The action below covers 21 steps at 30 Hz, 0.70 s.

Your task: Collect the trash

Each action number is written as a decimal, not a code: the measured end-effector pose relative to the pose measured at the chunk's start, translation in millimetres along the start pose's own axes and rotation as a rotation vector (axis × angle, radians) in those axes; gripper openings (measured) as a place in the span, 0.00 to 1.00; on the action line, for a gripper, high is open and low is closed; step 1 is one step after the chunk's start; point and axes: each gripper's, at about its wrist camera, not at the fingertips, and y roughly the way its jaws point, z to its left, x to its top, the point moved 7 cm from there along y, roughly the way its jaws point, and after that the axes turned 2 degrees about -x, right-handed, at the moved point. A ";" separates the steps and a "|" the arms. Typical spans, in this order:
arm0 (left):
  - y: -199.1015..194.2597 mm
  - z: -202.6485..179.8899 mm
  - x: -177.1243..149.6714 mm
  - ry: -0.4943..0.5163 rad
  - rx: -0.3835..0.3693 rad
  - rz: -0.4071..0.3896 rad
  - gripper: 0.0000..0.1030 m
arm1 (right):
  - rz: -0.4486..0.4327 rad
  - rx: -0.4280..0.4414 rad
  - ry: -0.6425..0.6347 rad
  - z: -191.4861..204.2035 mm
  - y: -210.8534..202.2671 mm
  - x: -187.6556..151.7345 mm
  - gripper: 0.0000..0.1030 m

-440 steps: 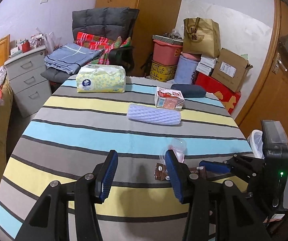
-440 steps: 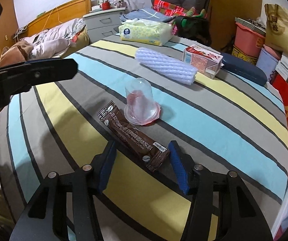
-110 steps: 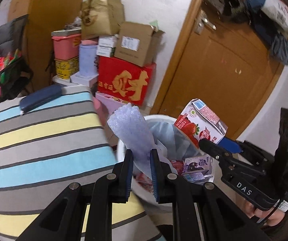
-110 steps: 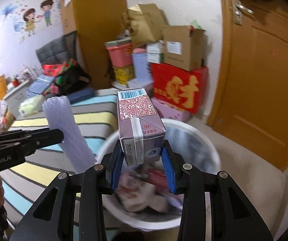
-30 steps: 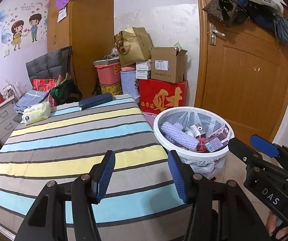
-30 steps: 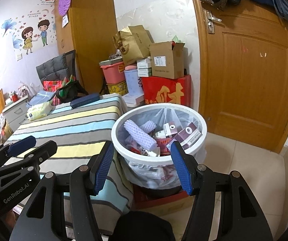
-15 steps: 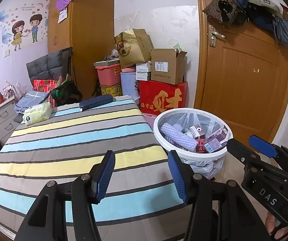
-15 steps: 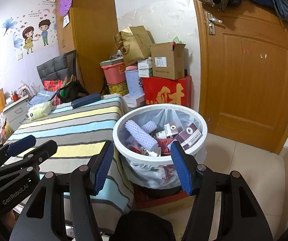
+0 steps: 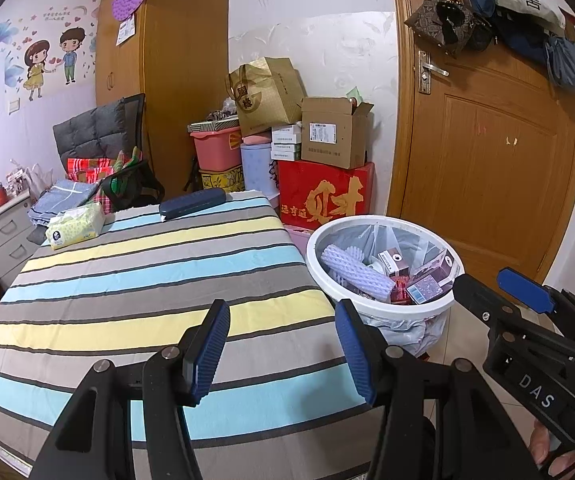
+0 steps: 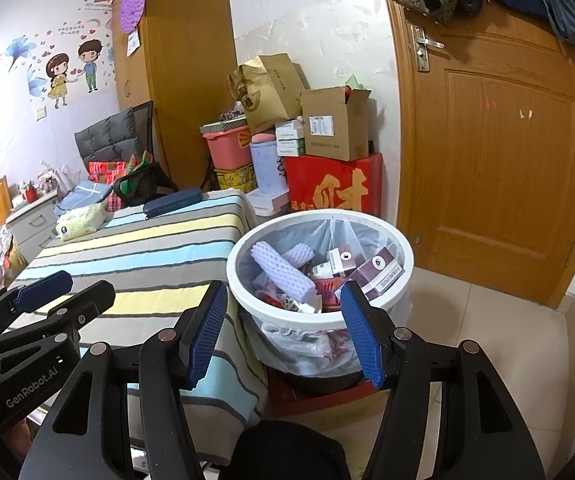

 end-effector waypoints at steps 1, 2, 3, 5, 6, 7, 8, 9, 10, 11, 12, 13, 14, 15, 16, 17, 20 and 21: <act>0.2 0.3 -0.2 0.001 0.000 0.001 0.53 | 0.000 0.001 0.000 0.0 -0.7 0.1 0.59; 0.1 0.2 -0.3 -0.001 0.000 0.000 0.53 | 0.000 0.000 0.000 0.3 -0.3 0.0 0.59; 0.2 0.1 -0.2 0.000 0.000 0.000 0.53 | 0.000 0.000 0.000 0.2 -0.4 0.0 0.59; -0.1 0.3 -0.3 -0.002 0.000 0.001 0.53 | 0.002 0.002 -0.002 0.4 -0.5 0.1 0.59; -0.3 -0.3 -0.2 -0.002 -0.001 0.000 0.53 | 0.003 0.001 -0.002 0.1 -0.1 0.0 0.59; -0.6 -0.3 -0.3 -0.001 0.000 0.000 0.53 | 0.002 0.000 -0.002 -0.1 -0.7 0.4 0.59; -0.5 0.3 -0.6 -0.003 0.000 0.000 0.53 | 0.003 0.001 -0.001 0.0 -0.3 0.5 0.59; -0.9 0.0 -0.6 -0.003 -0.001 0.000 0.53 | 0.003 0.002 -0.002 -0.3 0.0 1.0 0.59; -0.3 0.3 -0.6 -0.002 -0.001 0.001 0.53 | 0.002 0.001 -0.002 -0.5 -0.4 1.1 0.59; -0.4 0.3 -0.7 -0.002 -0.001 0.001 0.53 | 0.002 0.000 -0.001 -0.4 0.1 1.1 0.59; -1.0 0.3 -0.7 -0.003 -0.001 0.001 0.53 | 0.004 0.001 -0.001 -0.2 0.4 1.3 0.59; -1.3 0.2 -0.5 -0.003 -0.001 0.001 0.53 | 0.005 0.002 -0.001 -0.1 0.2 1.6 0.59; -1.1 0.4 -0.8 -0.003 -0.002 0.001 0.53 | 0.004 0.000 -0.001 0.2 0.3 1.9 0.59; -1.2 0.4 -0.7 -0.002 -0.001 0.001 0.53 | 0.005 0.001 -0.002 0.1 0.4 1.8 0.59; -1.2 0.4 -0.6 -0.003 0.000 0.000 0.53 | 0.004 0.002 -0.002 0.3 0.2 1.9 0.59; -1.6 0.8 -0.6 -0.004 0.000 0.001 0.53 | 0.003 0.002 -0.003 0.6 0.2 1.8 0.59; -1.6 1.1 -0.6 -0.003 0.000 0.000 0.53 | 0.003 0.000 -0.003 0.9 0.3 2.0 0.59; -2.3 0.9 -0.5 -0.002 0.000 0.001 0.53 | 0.004 -0.001 -0.002 0.8 0.2 1.8 0.59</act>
